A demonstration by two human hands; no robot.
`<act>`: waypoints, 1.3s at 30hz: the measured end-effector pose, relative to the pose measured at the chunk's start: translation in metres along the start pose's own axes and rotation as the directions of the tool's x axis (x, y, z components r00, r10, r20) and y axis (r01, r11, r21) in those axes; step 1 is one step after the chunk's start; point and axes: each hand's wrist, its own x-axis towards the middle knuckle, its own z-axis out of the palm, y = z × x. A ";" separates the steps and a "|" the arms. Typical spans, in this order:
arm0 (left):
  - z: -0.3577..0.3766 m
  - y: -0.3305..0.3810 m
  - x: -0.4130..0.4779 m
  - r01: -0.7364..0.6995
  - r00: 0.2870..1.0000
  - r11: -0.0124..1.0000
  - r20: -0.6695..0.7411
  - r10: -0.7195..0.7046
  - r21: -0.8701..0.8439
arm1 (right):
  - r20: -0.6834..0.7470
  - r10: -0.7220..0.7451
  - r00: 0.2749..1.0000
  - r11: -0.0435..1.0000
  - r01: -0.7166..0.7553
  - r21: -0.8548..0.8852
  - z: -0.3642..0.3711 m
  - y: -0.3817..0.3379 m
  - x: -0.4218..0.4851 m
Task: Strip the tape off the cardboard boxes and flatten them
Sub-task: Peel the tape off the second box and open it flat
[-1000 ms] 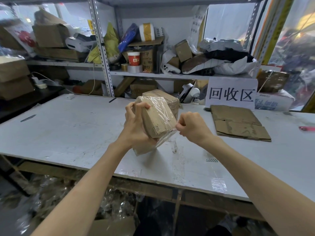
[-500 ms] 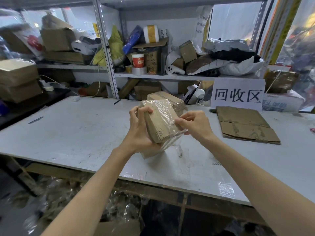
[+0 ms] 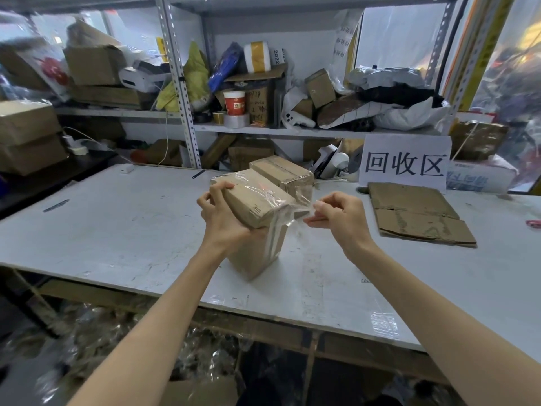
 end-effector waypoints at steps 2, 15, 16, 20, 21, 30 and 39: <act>0.001 -0.001 0.001 -0.019 1.000 1.000 0.003 0.019 0.016 | 0.010 -0.097 0.995 0.994 0.097 -0.041 -0.005 -0.005 -0.004; 0.003 0.023 -0.002 -0.004 0.978 1.000 0.207 0.001 0.010 | 0.163 -0.048 0.985 0.998 0.054 -0.036 0.001 -0.028 -0.005; 0.004 0.025 -0.002 0.027 0.978 1.000 0.206 -0.025 -0.003 | 0.145 -0.045 0.988 0.995 0.056 -0.077 0.002 -0.030 -0.005; 0.014 0.035 -0.001 0.058 0.982 0.998 0.178 -0.062 0.031 | 0.076 -0.208 0.975 0.832 0.217 -0.510 0.011 -0.033 -0.009; 0.016 0.038 0.000 0.067 0.982 0.997 0.173 -0.073 0.041 | 0.086 -0.216 0.973 0.776 0.225 -0.589 0.012 -0.034 -0.010; 0.027 0.046 0.002 0.059 0.982 0.996 0.177 -0.070 0.068 | 0.200 -0.406 0.892 0.555 0.415 -0.721 0.013 -0.026 -0.011; 0.030 0.056 0.003 0.045 0.975 0.999 0.216 -0.049 0.024 | 0.006 -0.156 0.988 0.896 0.144 -0.420 -0.002 -0.012 -0.006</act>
